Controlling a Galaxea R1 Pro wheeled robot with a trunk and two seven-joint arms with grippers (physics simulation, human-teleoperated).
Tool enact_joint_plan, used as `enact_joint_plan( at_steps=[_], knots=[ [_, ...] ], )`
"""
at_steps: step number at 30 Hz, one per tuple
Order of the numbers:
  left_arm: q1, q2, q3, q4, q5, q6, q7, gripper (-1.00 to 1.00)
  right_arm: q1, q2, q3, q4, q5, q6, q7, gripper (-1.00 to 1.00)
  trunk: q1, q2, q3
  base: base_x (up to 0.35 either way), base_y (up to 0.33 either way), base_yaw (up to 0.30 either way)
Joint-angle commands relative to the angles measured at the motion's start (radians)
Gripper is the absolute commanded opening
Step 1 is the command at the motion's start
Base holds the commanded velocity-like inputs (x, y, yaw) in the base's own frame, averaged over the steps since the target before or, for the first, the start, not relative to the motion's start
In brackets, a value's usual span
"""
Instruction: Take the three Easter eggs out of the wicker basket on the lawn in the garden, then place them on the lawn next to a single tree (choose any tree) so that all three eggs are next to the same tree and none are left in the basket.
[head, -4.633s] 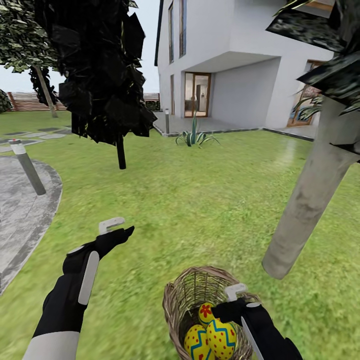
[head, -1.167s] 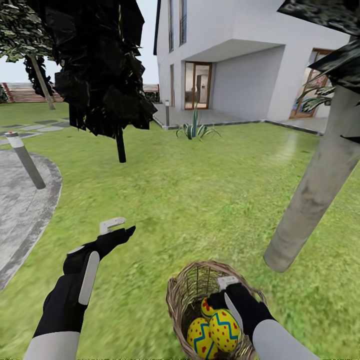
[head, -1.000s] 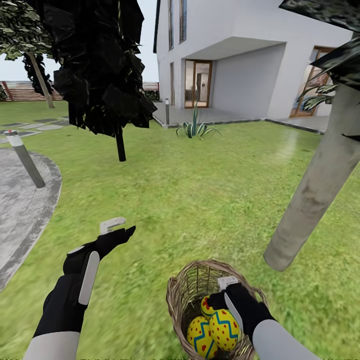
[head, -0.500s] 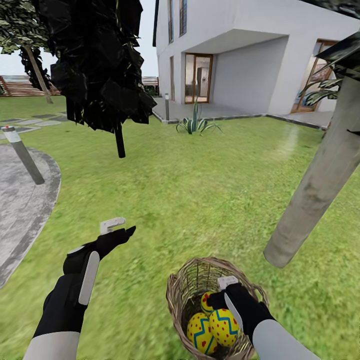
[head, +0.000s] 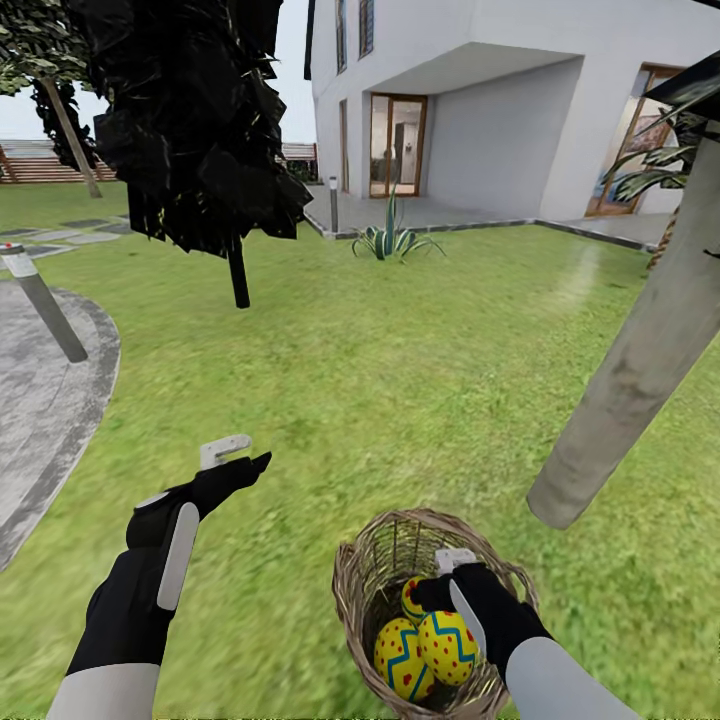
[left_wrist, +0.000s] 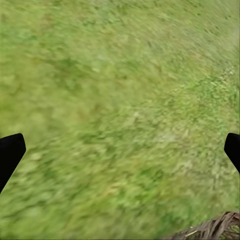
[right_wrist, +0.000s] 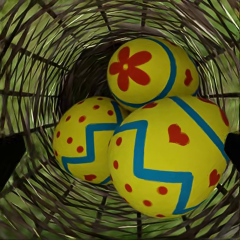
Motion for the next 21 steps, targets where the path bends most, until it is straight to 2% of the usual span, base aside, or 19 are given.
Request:
enact_joint_plan(
  at_steps=[1,4,11,16,18,21],
  knots=[
    [-0.001,-0.001,0.003,-0.001,0.002,0.006,-0.005,1.00,0.000,-0.001,0.002,-0.001,-0.013,0.006,0.002,1.00,0.000,0.000,-0.003,0.000,0.000,0.000],
    [-0.001,-0.001,0.003,-0.001,0.002,0.006,-0.005,1.00,0.000,-0.001,0.002,-0.001,-0.037,0.005,0.000,1.00,0.000,0.000,-0.007,0.000,0.000,0.000],
    [-0.001,-0.001,0.003,0.000,0.002,0.006,-0.005,1.00,0.000,-0.005,-0.004,-0.002,-0.047,0.004,0.000,1.00,0.000,0.000,-0.019,0.000,0.000,0.000],
    [-0.001,-0.001,0.003,0.001,0.002,0.006,-0.005,1.00,0.000,-0.006,-0.043,-0.002,-0.046,0.001,0.000,1.00,0.000,0.000,-0.027,0.000,0.000,0.000],
    [-0.001,-0.001,0.003,0.002,0.002,0.006,-0.005,1.00,0.000,-0.007,-0.059,-0.002,-0.046,-0.026,-0.002,1.00,0.000,0.000,-0.030,0.000,0.000,0.000],
    [-0.001,-0.001,0.003,0.002,0.002,0.006,-0.005,1.00,0.000,-0.007,-0.063,-0.002,-0.046,-0.041,-0.004,1.00,0.000,0.000,-0.035,0.000,0.000,0.000]
  ],
)
